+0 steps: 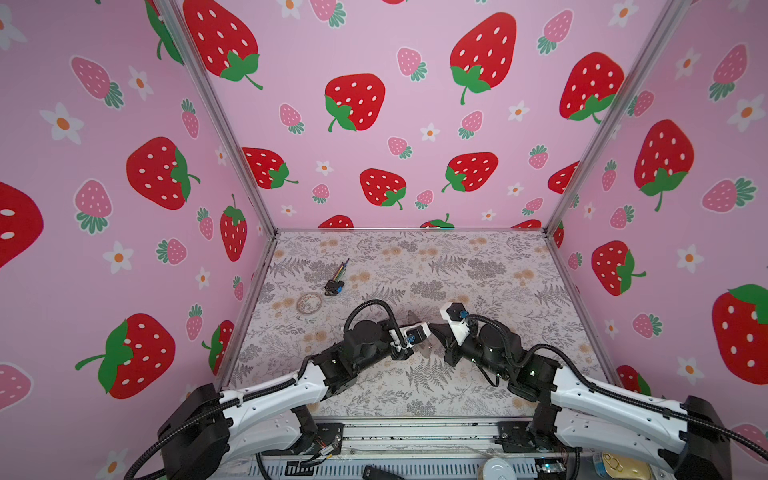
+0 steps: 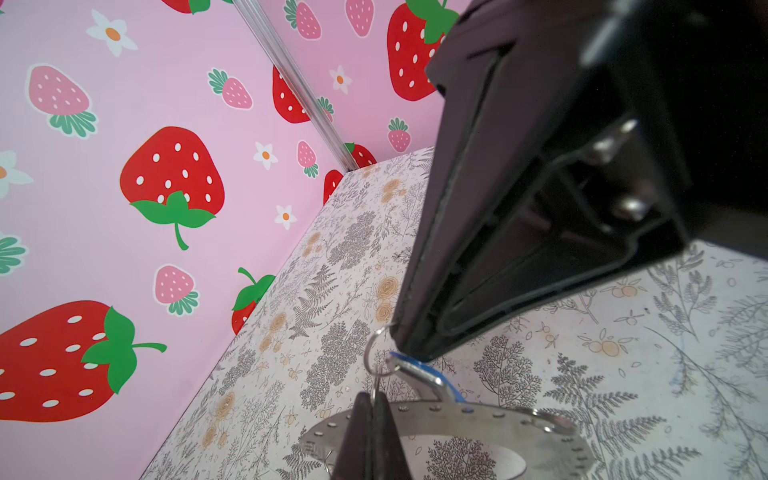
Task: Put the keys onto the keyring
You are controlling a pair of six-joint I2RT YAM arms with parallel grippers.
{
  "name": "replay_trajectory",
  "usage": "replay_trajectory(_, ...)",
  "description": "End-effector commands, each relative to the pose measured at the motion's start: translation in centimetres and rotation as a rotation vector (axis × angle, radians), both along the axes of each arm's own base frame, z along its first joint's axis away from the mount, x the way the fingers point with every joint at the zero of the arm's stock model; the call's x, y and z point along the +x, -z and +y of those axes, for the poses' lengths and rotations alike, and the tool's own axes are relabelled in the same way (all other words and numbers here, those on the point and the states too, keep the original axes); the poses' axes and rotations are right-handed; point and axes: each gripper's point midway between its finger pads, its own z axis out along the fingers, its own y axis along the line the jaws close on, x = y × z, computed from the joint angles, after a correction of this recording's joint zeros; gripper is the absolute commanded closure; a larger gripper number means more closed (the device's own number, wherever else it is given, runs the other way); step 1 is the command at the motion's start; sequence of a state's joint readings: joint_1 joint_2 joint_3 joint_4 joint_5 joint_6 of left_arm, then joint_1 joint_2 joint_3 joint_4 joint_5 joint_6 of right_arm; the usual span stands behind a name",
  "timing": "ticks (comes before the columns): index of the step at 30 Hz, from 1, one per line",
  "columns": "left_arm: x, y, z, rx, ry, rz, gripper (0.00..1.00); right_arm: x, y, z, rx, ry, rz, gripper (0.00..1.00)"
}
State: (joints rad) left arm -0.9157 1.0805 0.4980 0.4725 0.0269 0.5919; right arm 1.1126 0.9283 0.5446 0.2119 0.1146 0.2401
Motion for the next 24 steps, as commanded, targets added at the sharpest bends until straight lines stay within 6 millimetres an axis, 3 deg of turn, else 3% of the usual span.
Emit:
replay_trajectory(1, -0.4, -2.4, -0.2, -0.057, 0.022, -0.071, 1.00, 0.2, 0.2, -0.2, 0.019, 0.028, 0.016, 1.00)
replay_trajectory(12, -0.6, -2.9, -0.2, -0.075, 0.026, -0.074, 1.00, 0.3, 0.6, 0.1, 0.015, 0.031, 0.039, 1.00)
replay_trajectory(24, -1.3, -2.8, -0.5, -0.073, 0.064, -0.078, 1.00, 1.2, 1.1, -1.4, 0.026, 0.124, 0.057, 1.00)
